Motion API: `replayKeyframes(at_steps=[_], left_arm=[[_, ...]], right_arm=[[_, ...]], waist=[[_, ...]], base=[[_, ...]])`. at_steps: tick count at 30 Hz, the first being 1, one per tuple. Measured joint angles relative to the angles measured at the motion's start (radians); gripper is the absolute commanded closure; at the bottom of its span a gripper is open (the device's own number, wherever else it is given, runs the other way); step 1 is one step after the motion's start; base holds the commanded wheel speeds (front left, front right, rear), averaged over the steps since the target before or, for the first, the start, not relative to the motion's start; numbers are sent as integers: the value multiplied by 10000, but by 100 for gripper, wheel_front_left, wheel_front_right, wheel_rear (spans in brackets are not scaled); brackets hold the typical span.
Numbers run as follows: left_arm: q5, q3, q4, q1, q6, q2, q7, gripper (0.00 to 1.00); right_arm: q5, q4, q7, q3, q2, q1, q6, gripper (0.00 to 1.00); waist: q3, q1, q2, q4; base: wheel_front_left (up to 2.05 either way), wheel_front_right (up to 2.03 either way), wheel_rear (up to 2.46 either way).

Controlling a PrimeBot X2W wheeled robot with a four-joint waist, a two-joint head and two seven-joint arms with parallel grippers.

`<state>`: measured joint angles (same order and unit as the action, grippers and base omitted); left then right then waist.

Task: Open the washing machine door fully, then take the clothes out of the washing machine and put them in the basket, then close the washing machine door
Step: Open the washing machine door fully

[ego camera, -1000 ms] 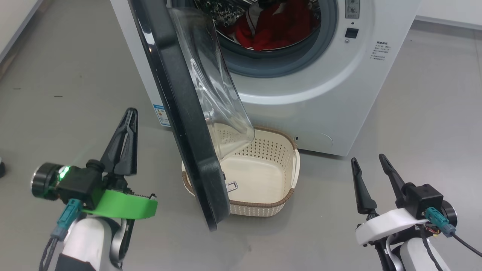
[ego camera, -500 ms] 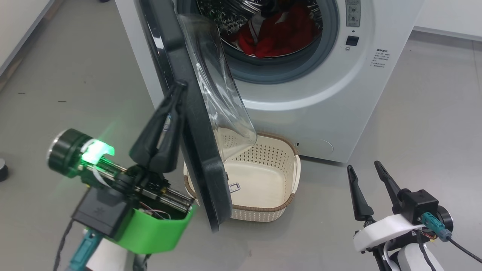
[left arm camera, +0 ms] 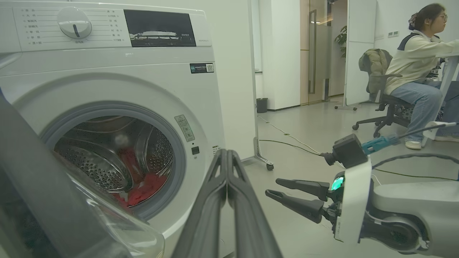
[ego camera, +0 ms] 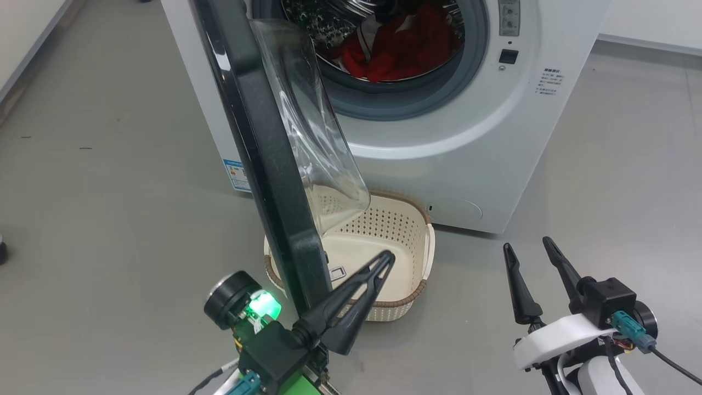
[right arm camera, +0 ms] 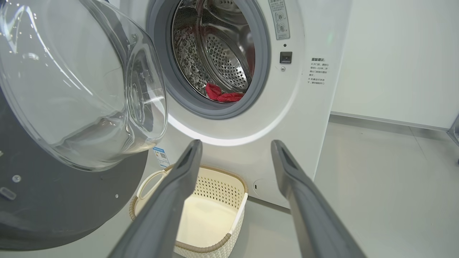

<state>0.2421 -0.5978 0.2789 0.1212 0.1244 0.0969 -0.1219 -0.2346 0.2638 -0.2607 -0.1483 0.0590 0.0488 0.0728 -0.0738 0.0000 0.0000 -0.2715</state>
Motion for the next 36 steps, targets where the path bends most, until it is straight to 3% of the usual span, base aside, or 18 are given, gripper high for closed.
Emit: replayKeyframes(at_steps=[5,11,21,36], left_arm=[[410,-291,-487,-348,0,238,725,100],[708,127,-991,-644,0,316,1283,100],[907,744,-1135,-647,-163,267,1459,100],[1101,911,-1365,-647,-420,134,1607,100]], right_arm=[[81,2,0,2,-19,0,54,0],[146,2,0,8,-35,3,82,0],[173,4,0,113,-44,21,140,0],[274,29,0,194,-92,33,188,0]], waist=[[-71,0,0,32],[-194,0,0,98],[-325,0,0,112],[-321,0,0,-4]], base=[[0,0,0],[0,0,0],[0,0,0],[0,0,0]])
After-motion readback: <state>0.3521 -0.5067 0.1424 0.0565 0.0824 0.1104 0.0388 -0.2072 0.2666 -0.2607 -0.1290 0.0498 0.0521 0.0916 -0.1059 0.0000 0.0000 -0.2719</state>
